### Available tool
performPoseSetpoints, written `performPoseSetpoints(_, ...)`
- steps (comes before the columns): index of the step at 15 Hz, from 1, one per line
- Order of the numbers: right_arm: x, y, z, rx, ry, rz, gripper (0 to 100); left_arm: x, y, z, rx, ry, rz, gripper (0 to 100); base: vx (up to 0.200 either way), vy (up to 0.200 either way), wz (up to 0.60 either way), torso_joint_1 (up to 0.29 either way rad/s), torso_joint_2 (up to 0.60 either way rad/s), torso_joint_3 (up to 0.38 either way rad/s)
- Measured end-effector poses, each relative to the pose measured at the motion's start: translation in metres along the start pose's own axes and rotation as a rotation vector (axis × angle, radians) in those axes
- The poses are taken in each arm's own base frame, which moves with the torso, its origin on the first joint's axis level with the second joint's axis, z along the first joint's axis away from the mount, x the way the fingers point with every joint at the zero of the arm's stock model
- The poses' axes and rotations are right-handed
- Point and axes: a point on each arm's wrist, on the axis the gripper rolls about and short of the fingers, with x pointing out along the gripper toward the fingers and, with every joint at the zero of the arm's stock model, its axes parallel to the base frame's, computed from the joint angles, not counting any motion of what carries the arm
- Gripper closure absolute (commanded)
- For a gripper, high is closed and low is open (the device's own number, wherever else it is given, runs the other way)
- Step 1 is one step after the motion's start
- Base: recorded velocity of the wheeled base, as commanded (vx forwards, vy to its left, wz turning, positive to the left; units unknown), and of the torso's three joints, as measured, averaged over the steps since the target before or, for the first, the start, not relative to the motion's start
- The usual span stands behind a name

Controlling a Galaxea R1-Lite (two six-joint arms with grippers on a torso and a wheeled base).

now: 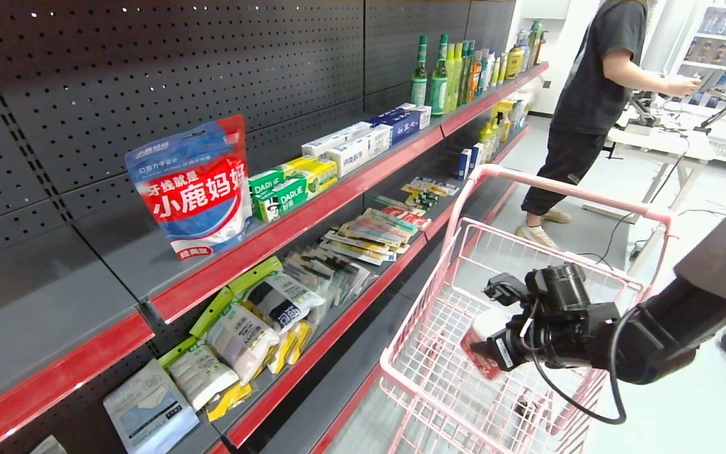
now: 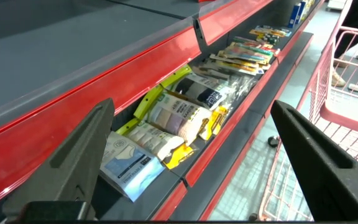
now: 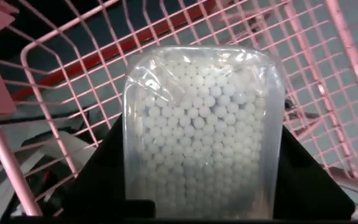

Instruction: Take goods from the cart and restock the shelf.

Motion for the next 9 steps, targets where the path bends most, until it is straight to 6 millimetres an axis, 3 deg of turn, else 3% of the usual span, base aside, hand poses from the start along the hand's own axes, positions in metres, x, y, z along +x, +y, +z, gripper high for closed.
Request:
performPoseSetpoints(3, -0.042, -0.01, 0.007, 0.03, -0.019, -0.063, 100, 0.0, 0.0, 0.0, 0.0, 0.001, 0.0, 0, 0.0, 0.0, 0.0, 0.0, 0.0, 0.0)
performPoseSetpoints(9, -0.151, -0.015, 0.008, 0.084, -0.068, -0.158, 100, 0.0, 0.0, 0.0, 0.0, 0.0, 0.0, 0, 0.0, 0.0, 0.0, 0.0, 0.0, 0.0)
